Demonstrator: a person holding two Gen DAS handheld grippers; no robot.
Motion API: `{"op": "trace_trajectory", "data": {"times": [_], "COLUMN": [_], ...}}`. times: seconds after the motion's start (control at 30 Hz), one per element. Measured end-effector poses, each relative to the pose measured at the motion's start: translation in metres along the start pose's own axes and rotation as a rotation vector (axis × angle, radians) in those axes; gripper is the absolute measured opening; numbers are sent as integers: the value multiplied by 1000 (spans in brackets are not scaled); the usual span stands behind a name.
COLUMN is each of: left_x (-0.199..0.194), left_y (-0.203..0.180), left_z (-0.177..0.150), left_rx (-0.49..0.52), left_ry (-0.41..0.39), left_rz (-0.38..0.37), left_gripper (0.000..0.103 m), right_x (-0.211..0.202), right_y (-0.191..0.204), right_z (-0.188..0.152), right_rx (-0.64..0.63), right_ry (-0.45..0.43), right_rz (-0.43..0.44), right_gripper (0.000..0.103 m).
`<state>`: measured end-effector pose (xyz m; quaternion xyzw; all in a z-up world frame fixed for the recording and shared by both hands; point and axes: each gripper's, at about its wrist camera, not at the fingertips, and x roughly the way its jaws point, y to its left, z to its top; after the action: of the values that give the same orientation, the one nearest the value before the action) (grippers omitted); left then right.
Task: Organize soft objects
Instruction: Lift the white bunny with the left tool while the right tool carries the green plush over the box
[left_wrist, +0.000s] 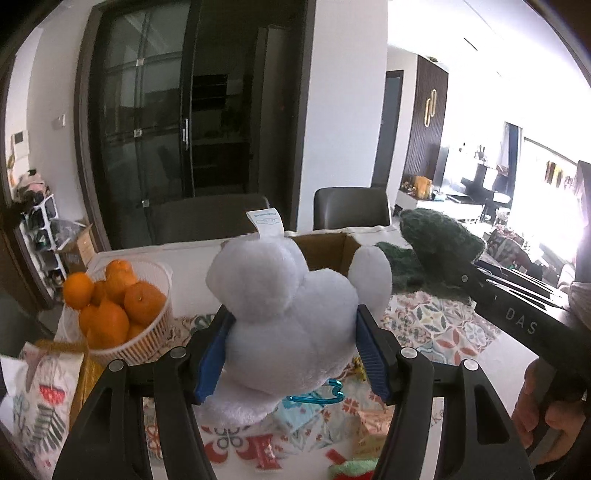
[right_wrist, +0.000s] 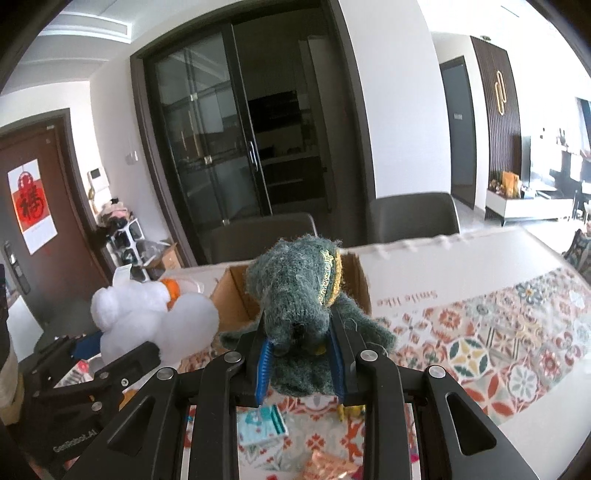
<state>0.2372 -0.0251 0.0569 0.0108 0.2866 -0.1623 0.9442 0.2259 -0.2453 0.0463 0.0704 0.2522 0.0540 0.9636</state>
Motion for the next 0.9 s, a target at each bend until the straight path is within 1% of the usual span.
{"op": "trace_trajectory", "data": {"times": [0.2, 0.3, 0.37, 0.5, 0.67, 0.77, 0.9], "left_x": [2, 4, 6, 19, 37, 52, 75], "left_y": [1, 1, 4, 8, 13, 15, 14], "left_z": [22, 37, 47, 64, 82, 93, 103], "left_rx": [21, 40, 40, 51, 61, 58, 76], "left_ry": [-16, -27, -21, -7, 19, 63, 116], "left_rz": [-2, 5, -8, -17, -13, -32, -35], "left_gripper": [64, 64, 64, 64, 64, 64, 64], "right_x": [-1, 5, 10, 27, 50, 69, 95], "right_y": [4, 4, 4, 3, 6, 4, -3], "right_z": [23, 35, 42, 55, 71, 81, 86], "right_rx": [-17, -8, -2, -5, -28, -23, -14], "right_ry": [-30, -23, -12, 26, 79, 129, 206], "right_rz": [-8, -15, -13, 5, 4, 25, 41], "right_gripper": [28, 28, 28, 28, 28, 28, 28]}}
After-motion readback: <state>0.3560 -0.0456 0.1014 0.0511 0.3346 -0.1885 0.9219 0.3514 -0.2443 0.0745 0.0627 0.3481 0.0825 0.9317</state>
